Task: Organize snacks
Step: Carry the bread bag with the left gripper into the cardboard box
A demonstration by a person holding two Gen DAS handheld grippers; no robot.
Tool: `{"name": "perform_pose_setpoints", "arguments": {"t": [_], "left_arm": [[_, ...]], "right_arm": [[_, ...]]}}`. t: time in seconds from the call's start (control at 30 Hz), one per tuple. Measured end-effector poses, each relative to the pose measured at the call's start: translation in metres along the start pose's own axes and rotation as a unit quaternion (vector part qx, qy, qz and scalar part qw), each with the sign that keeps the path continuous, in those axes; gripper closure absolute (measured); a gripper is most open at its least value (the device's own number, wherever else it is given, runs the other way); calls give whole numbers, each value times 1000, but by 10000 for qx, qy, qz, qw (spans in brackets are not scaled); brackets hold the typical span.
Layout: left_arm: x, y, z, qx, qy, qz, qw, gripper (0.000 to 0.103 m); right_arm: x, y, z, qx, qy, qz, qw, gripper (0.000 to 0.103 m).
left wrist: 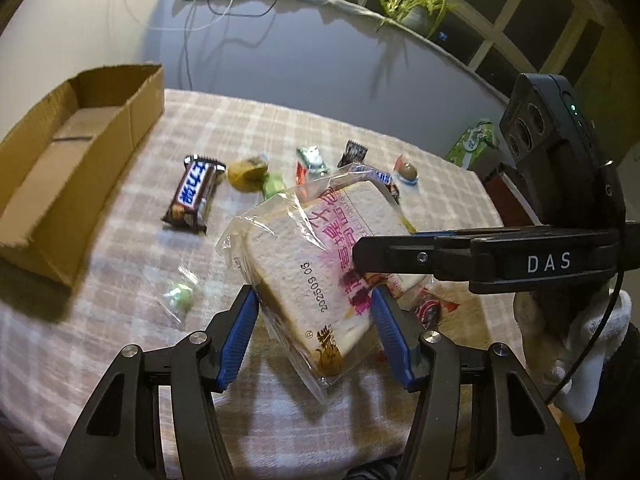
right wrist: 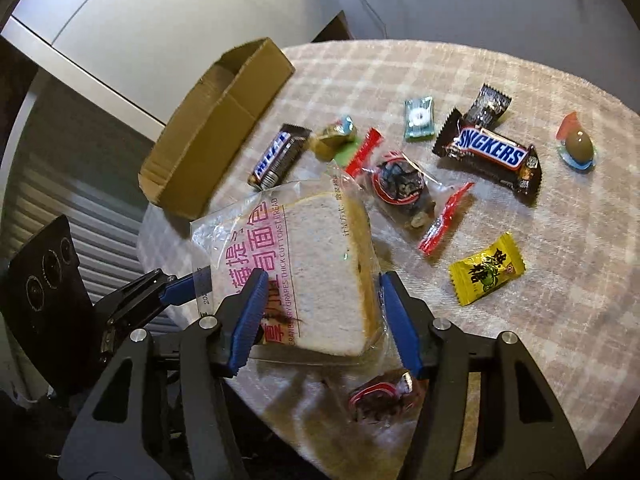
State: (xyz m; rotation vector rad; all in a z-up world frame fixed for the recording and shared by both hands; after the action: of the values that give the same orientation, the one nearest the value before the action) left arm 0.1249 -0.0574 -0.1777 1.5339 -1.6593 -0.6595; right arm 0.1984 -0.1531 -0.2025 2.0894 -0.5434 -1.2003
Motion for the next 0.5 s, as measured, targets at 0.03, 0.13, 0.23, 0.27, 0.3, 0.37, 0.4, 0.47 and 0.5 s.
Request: {"name": "perform_pose_setpoints", "arguments": {"t": [0.03,0.13,0.23,0.27,0.3,0.37,0.4,0.47,0.5], "left_arm": [[-2,4,-1,54,-13,11,10000,45],[-10,15,-5,197,-32,52,9998,45],[-23,27,-12,341,-42,54,9994,45],[-27,30,-14,373,-36,57,9993,45],[-33,34,-17,421,-32,50,9991,45],[-46,42,-23,531,-61,33,9986,45],[-53,47,-27,585,-72,13,9983,45],[-66,52,-33,671,-83,-30,9977,45],[-72,55,-36,717,-92,-60,9974,45]], "right_arm": [[-2,2,0,39,7,4,10000,42],[-15,4,-4,147,0,24,9999,42],[-32,3,-11,208,53,75,9997,42],[-40,1,-14,211,89,104,9997,42],[-48,-1,-18,219,136,138,9996,42],[-62,-5,-21,254,197,168,9993,42],[-68,-7,-24,265,228,176,9992,42],[-83,-13,-31,281,310,174,9990,42],[-89,-16,-35,289,337,178,9989,42]]}}
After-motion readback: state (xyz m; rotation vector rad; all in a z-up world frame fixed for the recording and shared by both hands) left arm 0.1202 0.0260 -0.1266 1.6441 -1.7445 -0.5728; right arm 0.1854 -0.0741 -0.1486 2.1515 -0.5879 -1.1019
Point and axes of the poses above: each gripper's, at about its wrist camera, not at the fingertips, and y roughly against the way its jaws point, x to its right, z to its underside, the point moved 6 cm from there along -y, roughly the way its jaws point, and after that the axes turned 11 degrees about -z, right-handed, at the moved point
